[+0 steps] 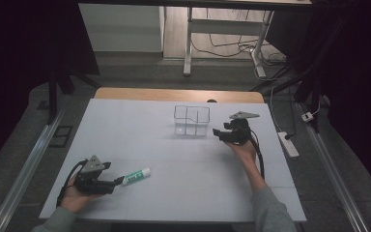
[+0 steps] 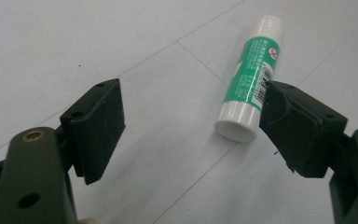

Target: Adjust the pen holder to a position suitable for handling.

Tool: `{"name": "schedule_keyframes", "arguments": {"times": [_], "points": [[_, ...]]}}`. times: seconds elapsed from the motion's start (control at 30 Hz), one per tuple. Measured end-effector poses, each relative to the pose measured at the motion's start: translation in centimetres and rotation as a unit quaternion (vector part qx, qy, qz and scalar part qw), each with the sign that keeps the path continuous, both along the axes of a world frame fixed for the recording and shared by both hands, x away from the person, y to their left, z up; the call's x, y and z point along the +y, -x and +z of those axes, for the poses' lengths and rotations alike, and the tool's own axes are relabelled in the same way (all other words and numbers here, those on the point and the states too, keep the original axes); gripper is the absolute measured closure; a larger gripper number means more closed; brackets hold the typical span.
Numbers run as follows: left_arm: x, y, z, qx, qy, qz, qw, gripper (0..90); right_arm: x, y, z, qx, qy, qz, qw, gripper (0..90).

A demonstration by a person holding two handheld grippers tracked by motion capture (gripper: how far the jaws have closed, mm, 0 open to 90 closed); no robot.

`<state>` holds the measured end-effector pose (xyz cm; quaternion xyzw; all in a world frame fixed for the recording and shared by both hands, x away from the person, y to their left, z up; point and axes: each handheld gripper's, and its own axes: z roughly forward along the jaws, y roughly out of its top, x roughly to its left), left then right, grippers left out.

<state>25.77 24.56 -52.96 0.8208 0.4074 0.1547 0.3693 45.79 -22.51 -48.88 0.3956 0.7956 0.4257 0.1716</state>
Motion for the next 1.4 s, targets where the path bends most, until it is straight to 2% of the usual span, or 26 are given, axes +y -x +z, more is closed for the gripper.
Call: {"name": "schedule_keyframes", "arguments": {"times": [0.03, 0.07, 0.1, 0.13, 0.17, 0.33, 0.37, 0.57, 0.67, 0.73, 0.77, 0.83, 0.9, 1.4], "points": [[0.0, 0.0, 0.0, 0.001, 0.001, 0.000, 1.0000, 21.8, 0.0, -0.2, 0.0, 0.001, -0.008, 0.001, 1.0000, 43.6], [0.0, -0.1, 0.0, 0.001, 0.000, 0.001, 1.0000, 21.8, 0.0, -0.7, -0.1, 0.009, -0.021, 0.001, 0.9997, 52.0], [0.1, -0.1, -0.1, 0.002, 0.002, 0.001, 1.0000, 21.8, 0.0, -0.7, -0.1, 0.009, -0.021, 0.001, 0.9997, 52.0], [0.2, -0.1, -0.1, 0.002, 0.004, 0.003, 1.0000, 21.8, 0.2, -1.4, -0.4, 0.017, -0.026, -0.003, 0.9995, 60.8], [0.3, -0.1, -0.1, 0.003, 0.004, 0.003, 1.0000, 21.8, 0.2, -1.4, -0.4, 0.017, -0.026, -0.003, 0.9995, 60.8], [0.4, -0.2, -0.2, 0.004, 0.005, 0.003, 1.0000, 21.8, 0.7, -3.0, -1.1, 0.032, -0.023, -0.016, 0.9991, 80.4], [0.4, -0.2, -0.2, 0.005, 0.005, 0.003, 1.0000, 21.8, 0.8, -3.3, -1.3, 0.029, -0.020, -0.008, 0.9993, 88.1], [0.4, -0.2, -0.3, 0.004, 0.003, 0.003, 1.0000, 21.8, 1.8, -4.0, -1.4, 0.040, -0.013, -0.002, 0.9991, 88.9], [0.4, -0.2, -0.3, 0.006, 0.003, 0.002, 1.0000, 21.7, 2.4, -4.1, -1.3, 0.042, -0.017, -0.002, 0.9990, 88.9], [0.4, -0.2, -0.3, 0.005, 0.003, 0.001, 1.0000, 21.8, 2.7, -4.2, -1.3, 0.043, -0.014, 0.000, 0.9990, 88.9], [0.4, -0.2, -0.3, 0.005, 0.003, 0.001, 1.0000, 21.7, 3.1, -4.2, -1.3, 0.040, -0.004, -0.002, 0.9992, 88.9], [0.4, -0.2, -0.3, 0.005, 0.002, 0.001, 1.0000, 21.7, 3.1, -4.3, -1.3, 0.038, 0.000, -0.002, 0.9993, 88.9], [0.4, -0.2, -0.3, 0.006, 0.002, 0.001, 1.0000, 21.7, 3.0, -4.5, -1.4, 0.043, -0.011, -0.002, 0.9990, 88.9], [0.3, -0.3, -0.4, 0.009, 0.000, -0.002, 1.0000, 21.8, 3.2, -4.9, -1.7, 0.050, -0.012, -0.014, 0.9986, 88.9]]}}
